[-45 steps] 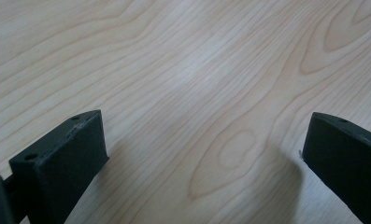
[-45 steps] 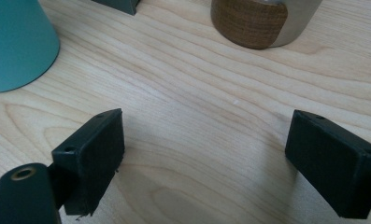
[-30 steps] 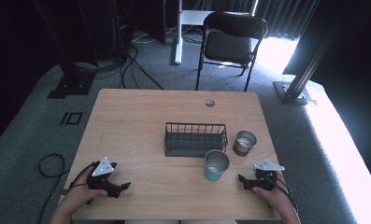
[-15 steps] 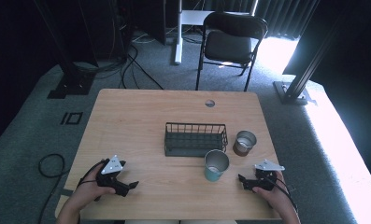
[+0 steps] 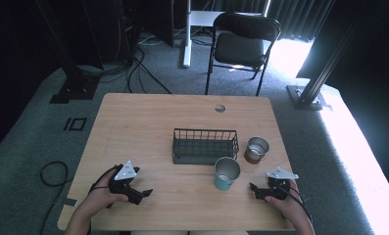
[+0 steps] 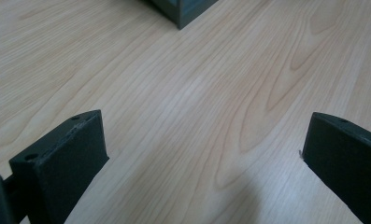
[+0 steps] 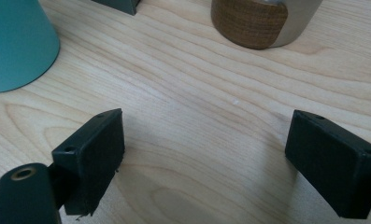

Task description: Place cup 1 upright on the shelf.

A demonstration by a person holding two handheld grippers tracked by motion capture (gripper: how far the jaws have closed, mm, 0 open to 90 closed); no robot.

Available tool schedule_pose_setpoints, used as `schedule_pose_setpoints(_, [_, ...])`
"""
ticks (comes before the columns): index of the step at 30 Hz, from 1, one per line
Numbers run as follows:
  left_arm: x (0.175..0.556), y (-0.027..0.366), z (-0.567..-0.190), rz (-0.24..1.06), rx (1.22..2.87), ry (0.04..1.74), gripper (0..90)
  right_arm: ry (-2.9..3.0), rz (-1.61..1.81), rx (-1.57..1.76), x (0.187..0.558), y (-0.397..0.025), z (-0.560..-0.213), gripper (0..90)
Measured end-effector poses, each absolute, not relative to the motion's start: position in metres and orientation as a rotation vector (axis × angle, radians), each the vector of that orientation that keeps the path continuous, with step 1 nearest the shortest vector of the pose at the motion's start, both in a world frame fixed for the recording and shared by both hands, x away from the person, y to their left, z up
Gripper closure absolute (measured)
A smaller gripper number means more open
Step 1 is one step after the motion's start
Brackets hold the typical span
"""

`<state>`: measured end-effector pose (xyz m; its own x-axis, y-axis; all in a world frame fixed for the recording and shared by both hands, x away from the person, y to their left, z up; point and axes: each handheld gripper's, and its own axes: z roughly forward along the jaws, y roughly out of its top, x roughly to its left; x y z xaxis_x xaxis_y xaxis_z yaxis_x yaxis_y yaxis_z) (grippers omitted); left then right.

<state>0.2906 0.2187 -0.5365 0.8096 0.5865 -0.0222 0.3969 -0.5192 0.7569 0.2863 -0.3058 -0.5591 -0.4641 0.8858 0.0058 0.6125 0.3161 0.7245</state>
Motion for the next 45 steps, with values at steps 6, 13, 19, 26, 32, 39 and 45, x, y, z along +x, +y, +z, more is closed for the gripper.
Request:
schedule_pose_setpoints(6, [0.292,0.210,-0.535,0.297,2.193,0.696,0.4,2.194,0.947,1.331,0.286,-0.306,-0.559,11.5])
schedule_pose_setpoints(13, [0.293,0.198,-0.532,0.293,2.188,0.667,0.4,2.193,0.947,1.332,0.286,-0.306,-0.559,11.4])
schedule_pose_setpoints(19, [0.296,0.187,-0.528,0.277,2.187,0.632,0.4,2.192,0.947,1.332,0.286,-0.306,-0.559,11.5])
schedule_pose_setpoints(26, [0.298,0.173,-0.526,0.268,2.192,0.596,0.4,2.193,0.946,1.333,0.286,-0.306,-0.559,11.5])
schedule_pose_setpoints(32, [0.299,0.156,-0.524,0.255,2.199,0.549,0.4,2.193,0.946,1.332,0.286,-0.306,-0.559,11.5])
schedule_pose_setpoints(39, [0.300,0.138,-0.522,0.231,2.202,0.505,0.4,2.193,0.947,1.332,0.286,-0.306,-0.559,11.5])
schedule_pose_setpoints(45, [0.300,0.124,-0.522,0.215,2.206,0.470,0.4,2.193,0.947,1.332,0.286,-0.306,-0.559,11.5])
